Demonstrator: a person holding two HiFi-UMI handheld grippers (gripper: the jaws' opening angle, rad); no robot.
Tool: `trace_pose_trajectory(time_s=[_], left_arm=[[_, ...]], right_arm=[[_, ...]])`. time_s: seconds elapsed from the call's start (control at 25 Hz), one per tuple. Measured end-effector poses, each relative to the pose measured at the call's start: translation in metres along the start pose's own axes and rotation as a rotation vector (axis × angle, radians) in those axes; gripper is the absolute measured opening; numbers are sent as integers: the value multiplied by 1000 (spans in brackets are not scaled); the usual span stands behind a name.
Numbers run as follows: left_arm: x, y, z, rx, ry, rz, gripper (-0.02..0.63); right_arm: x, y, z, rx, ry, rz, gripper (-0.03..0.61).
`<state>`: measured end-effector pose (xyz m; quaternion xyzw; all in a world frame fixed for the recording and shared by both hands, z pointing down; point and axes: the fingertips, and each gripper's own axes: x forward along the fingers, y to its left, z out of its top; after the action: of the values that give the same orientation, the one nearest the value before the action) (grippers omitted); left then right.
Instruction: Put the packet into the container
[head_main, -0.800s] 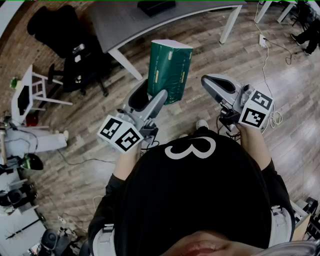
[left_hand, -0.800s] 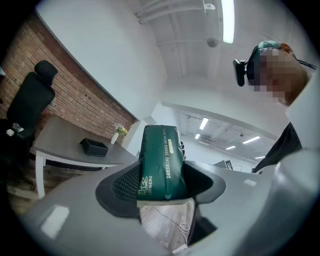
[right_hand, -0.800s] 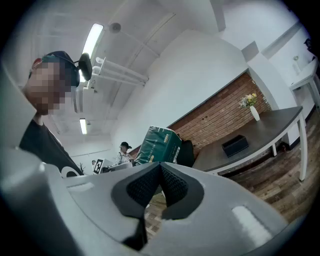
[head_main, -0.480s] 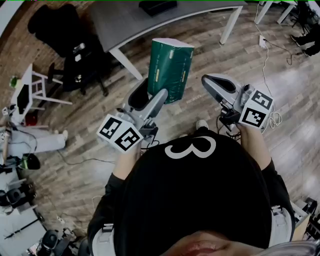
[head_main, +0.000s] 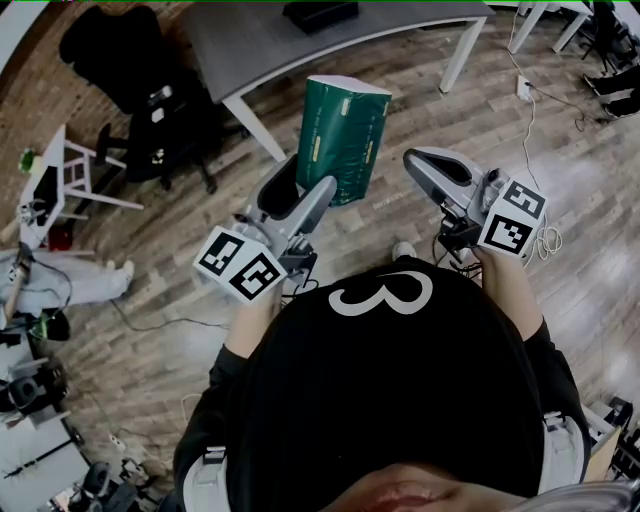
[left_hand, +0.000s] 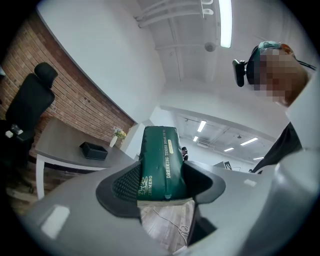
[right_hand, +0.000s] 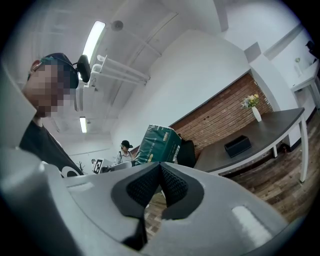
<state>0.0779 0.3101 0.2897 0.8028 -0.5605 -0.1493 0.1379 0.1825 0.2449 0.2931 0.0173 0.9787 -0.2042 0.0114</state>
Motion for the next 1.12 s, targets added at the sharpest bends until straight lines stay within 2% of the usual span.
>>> trace_pose_trajectory(time_s=[0.36, 0.52, 0.8, 1.12], left_arm=[[-1, 4, 2, -1, -5, 8, 284], [5, 20, 8, -6, 0, 21, 284], [36, 46, 13, -14, 18, 50, 284], [98, 110, 23, -56, 37, 85, 282]], right_arm=[[-1, -3, -2, 5, -8, -3, 2], [11, -16, 2, 21, -11, -8, 2], [25, -61, 12, 66, -14, 7, 2], [63, -139, 37, 114, 4, 13, 2]])
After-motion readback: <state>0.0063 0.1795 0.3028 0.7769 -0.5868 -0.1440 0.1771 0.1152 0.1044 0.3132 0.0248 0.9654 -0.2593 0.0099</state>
